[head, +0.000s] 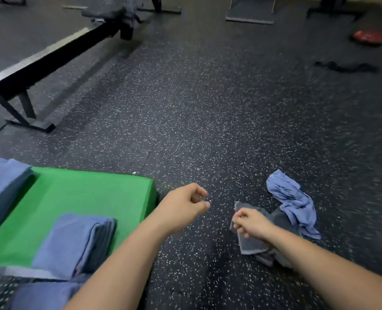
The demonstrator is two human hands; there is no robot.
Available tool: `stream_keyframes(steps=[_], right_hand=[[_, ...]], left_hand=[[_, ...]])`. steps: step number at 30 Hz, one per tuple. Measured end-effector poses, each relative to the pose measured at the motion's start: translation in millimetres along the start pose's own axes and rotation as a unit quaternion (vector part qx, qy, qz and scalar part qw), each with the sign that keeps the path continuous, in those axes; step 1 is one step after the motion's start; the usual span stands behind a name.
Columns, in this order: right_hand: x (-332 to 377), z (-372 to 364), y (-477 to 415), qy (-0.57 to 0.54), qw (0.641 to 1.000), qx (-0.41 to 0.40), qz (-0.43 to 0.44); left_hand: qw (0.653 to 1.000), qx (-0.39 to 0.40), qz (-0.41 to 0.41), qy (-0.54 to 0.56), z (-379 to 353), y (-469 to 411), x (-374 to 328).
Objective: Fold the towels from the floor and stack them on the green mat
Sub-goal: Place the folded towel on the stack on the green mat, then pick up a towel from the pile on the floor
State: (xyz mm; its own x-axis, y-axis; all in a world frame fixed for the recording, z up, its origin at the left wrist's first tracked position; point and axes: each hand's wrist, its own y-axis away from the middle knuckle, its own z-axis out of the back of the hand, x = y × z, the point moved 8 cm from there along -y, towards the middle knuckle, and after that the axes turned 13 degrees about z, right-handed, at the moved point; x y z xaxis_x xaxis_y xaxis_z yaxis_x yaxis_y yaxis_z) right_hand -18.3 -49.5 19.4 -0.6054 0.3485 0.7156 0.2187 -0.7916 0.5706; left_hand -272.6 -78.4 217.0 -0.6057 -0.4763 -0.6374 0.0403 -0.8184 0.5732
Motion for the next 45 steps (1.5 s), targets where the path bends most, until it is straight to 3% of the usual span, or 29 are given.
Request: stream_keyframes(steps=[5, 10, 14, 20, 23, 26, 35, 40, 45], right_hand=[[-83.0, 75.8, -3.7, 0.042, 0.997, -0.057, -0.036], [-157.0, 135.3, -10.2, 0.17, 0.981, -0.076, -0.051], [-209.8, 163.1, -21.3, 0.213, 0.97, -0.099, -0.067], [-203.6, 156.6, -43.5, 0.282, 0.957, -0.065, -0.002], [-216.2, 149.6, -50.7, 0.313, 0.949, -0.017, -0.04], [-227.7, 152.9, -51.2, 0.312, 0.948, -0.027, -0.052], [-157.8, 203.8, -5.4, 0.141, 0.953, -0.266, 0.025], [-85.4, 215.1, 35.9, 0.069, 0.95, -0.29, 0.092], [-16.5, 203.4, 96.4, 0.022, 0.958, -0.243, 0.15]], left_hand=[[0.999, 0.034, -0.021, -0.029, -58.1, -8.7, -50.2], [0.997, 0.047, -0.024, -0.052, -104.3, -21.6, -79.8], [0.996, 0.051, -0.022, -0.07, -131.3, -34.0, -91.6], [0.993, 0.055, -0.034, -0.098, -163.3, -49.3, -104.0], [0.991, 0.062, -0.042, -0.115, -173.7, -52.2, -104.7], [0.989, 0.066, -0.046, -0.122, -176.8, -52.6, -104.0], [0.992, 0.052, -0.058, -0.097, -161.2, -50.8, -108.0], [0.993, 0.052, -0.069, -0.084, -155.0, -41.9, -113.3], [0.99, 0.057, -0.101, -0.077, -149.6, -26.5, -125.2]])
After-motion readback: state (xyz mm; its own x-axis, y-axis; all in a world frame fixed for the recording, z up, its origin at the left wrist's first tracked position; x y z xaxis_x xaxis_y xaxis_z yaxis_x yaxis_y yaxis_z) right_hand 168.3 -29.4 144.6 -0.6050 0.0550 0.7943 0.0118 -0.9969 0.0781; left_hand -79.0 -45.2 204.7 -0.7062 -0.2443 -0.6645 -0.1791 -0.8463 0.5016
